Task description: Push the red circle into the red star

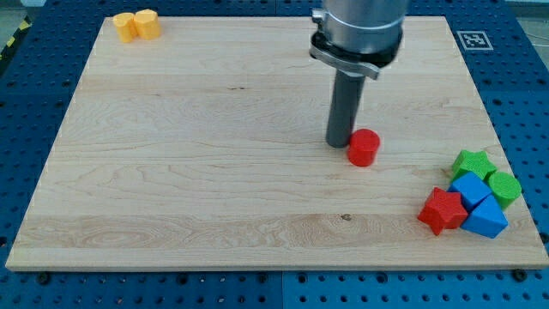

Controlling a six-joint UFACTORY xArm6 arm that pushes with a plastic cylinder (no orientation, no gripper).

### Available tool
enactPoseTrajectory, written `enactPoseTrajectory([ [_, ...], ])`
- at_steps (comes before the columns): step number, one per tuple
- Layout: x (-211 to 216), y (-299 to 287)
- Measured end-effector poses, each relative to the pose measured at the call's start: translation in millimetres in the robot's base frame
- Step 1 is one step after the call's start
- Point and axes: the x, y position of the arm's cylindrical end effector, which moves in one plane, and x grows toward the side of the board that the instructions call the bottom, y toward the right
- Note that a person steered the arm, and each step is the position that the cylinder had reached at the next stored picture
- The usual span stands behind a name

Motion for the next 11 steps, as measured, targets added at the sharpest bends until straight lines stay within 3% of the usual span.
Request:
enactPoseTrajectory([
  [2,34.9,53.6],
  [4,-13.1,68.2],
  [5,3.2,108.3],
  [9,14.7,101.5],
  [11,46.3,93.8],
])
